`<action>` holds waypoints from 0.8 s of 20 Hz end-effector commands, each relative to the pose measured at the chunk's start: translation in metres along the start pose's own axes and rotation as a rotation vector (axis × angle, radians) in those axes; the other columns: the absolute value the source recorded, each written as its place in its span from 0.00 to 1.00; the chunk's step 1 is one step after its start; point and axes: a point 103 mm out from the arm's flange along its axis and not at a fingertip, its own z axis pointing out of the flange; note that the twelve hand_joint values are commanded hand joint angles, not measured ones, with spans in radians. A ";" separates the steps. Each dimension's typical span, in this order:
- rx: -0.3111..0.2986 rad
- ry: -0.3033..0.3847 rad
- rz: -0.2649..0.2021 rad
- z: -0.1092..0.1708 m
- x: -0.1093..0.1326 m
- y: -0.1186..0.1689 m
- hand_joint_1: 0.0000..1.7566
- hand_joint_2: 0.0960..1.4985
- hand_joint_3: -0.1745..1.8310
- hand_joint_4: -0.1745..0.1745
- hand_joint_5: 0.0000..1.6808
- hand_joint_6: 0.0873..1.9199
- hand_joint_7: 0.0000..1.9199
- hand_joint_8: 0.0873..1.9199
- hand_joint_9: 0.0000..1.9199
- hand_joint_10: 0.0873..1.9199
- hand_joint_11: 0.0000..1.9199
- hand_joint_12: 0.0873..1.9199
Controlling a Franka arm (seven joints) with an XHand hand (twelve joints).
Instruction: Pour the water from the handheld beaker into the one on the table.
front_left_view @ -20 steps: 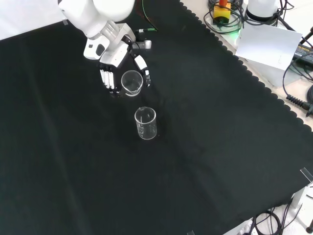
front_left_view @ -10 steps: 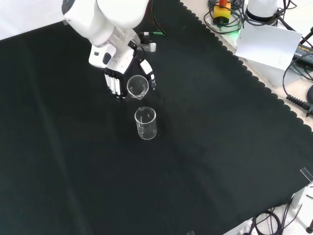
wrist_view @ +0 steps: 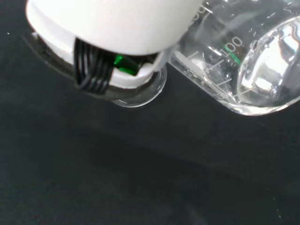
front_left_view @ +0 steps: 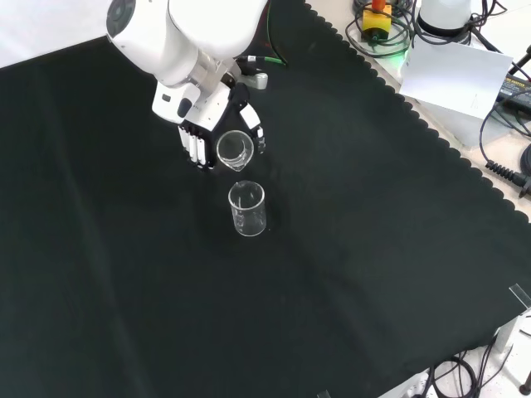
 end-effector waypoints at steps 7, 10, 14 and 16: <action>0.080 -0.127 0.102 -0.002 0.010 0.009 0.81 0.31 0.62 0.01 0.60 0.61 0.56 0.63 0.64 0.56 0.48 0.54; 0.092 -0.139 0.107 -0.005 0.007 0.005 0.81 0.30 0.62 0.00 0.60 0.61 0.56 0.63 0.64 0.56 0.48 0.54; 0.102 -0.165 0.132 -0.005 0.004 0.001 0.81 0.30 0.62 0.00 0.60 0.61 0.56 0.63 0.64 0.56 0.48 0.54; 0.106 -0.177 0.143 -0.006 0.005 0.001 0.81 0.30 0.62 0.00 0.60 0.61 0.56 0.63 0.64 0.56 0.48 0.54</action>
